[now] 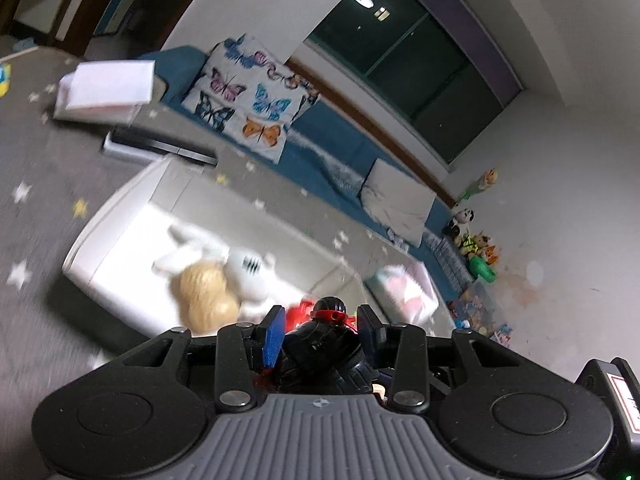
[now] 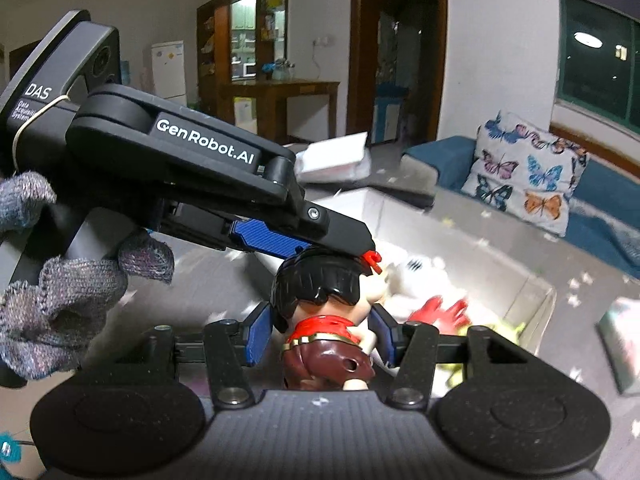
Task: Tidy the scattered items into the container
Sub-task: 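Lift the doll with the right gripper and lower it into the box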
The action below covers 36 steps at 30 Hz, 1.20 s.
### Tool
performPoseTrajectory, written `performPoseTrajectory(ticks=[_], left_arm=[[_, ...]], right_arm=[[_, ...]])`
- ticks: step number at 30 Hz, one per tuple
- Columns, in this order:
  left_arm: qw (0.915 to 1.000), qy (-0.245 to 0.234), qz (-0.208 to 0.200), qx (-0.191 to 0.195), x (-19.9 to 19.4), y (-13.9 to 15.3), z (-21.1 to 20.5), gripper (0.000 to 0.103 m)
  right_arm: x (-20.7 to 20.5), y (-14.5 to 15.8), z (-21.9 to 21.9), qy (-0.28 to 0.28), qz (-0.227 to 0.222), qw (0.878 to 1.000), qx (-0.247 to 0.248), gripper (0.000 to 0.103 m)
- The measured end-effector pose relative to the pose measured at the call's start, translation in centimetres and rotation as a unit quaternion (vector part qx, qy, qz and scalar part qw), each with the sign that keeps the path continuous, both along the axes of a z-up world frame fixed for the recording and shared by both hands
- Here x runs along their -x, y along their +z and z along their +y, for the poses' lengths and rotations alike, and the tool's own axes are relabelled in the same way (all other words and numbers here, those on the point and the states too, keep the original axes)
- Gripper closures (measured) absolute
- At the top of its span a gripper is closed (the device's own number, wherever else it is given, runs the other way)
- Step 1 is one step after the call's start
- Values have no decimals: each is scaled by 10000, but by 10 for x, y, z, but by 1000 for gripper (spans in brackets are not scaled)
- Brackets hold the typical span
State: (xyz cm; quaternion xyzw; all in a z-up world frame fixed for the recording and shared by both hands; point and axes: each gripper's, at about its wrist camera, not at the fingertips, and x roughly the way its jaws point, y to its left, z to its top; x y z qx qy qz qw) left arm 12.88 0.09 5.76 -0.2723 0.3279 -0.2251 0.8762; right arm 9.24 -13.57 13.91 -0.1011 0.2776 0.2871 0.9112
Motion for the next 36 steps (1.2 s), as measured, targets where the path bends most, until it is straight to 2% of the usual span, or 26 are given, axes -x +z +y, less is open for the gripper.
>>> performPoseTrajectory(ticks=[8, 14, 18, 29, 36], left_arm=[[10000, 82, -32, 38, -53, -6, -4, 61], [9999, 107, 109, -62, -84, -25, -5, 61], [9997, 87, 236, 30, -98, -39, -4, 61], [9991, 110, 397, 34, -111, -57, -7, 61], [9993, 127, 349, -35, -108, -58, -4, 61]], right_arm=[[-57, 1, 4, -263, 25, 9996, -8, 50], [-93, -16, 8, -395, 267, 9988, -61, 50], [-109, -28, 8, -474, 386, 9981, 12, 50], [-124, -46, 10, -523, 515, 9970, 252, 50], [-122, -48, 17, -443, 546, 9968, 387, 50]])
